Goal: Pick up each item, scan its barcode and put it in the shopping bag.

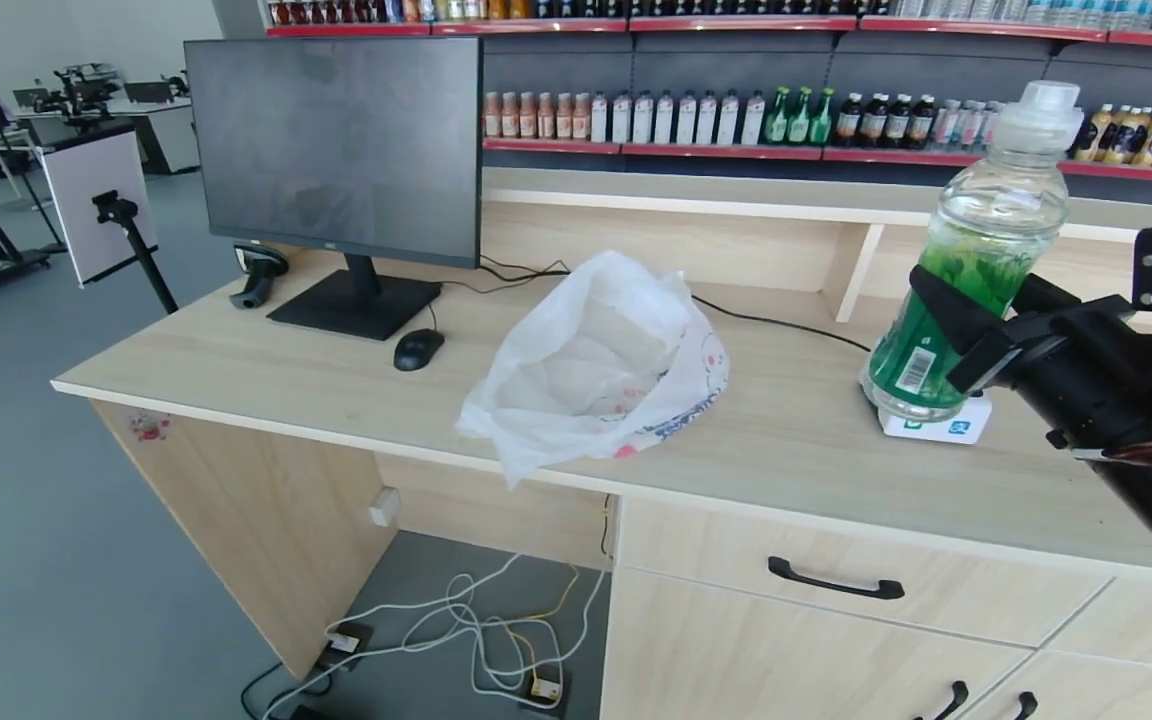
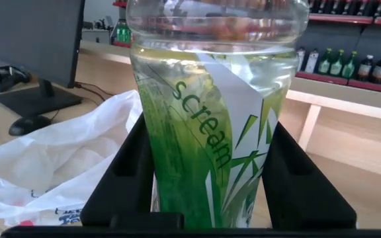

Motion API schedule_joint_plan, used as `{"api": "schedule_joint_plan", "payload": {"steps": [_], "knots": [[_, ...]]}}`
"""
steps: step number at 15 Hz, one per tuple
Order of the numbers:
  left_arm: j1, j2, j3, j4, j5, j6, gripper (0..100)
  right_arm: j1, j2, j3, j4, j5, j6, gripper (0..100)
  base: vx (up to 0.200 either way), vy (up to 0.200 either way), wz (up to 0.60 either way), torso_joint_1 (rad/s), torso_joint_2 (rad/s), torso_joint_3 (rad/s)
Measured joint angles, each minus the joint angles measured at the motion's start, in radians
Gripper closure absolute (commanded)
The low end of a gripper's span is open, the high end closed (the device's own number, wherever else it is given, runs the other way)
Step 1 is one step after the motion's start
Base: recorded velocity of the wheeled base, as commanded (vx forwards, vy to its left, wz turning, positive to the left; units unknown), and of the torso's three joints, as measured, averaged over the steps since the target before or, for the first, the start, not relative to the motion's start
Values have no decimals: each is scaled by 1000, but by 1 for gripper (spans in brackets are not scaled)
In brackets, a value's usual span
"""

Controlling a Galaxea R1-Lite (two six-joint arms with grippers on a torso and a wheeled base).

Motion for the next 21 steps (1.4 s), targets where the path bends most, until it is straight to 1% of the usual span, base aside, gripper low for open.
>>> {"api": "schedule_joint_plan", "payload": {"steps": [2, 4, 7, 9, 13, 21], "knots": [[0, 0, 0, 0, 0, 0, 0, 43, 19, -30, -4, -1, 0, 100, 0, 0, 0, 0, 0, 0], [1, 0, 0, 0, 0, 0, 0, 97, 53, -91, -8, 1, 0, 100, 0, 0, 0, 0, 0, 0], [0, 0, 0, 0, 0, -1, 0, 137, 114, -196, -4, -1, 11, 100, 0, 0, 0, 0, 0, 0], [0, 0, 0, 0, 0, -1, 0, 181, 160, -243, -6, 2, 18, 100, 0, 0, 0, 0, 0, 0], [1, 0, 0, 0, 0, -1, 0, 210, 235, -283, -4, 0, 26, 100, 0, 0, 0, 0, 0, 0], [2, 0, 0, 0, 1, -2, 0, 212, 270, -291, -8, 1, 28, 100, 0, 200, 0, 4, 4, 2]]}}
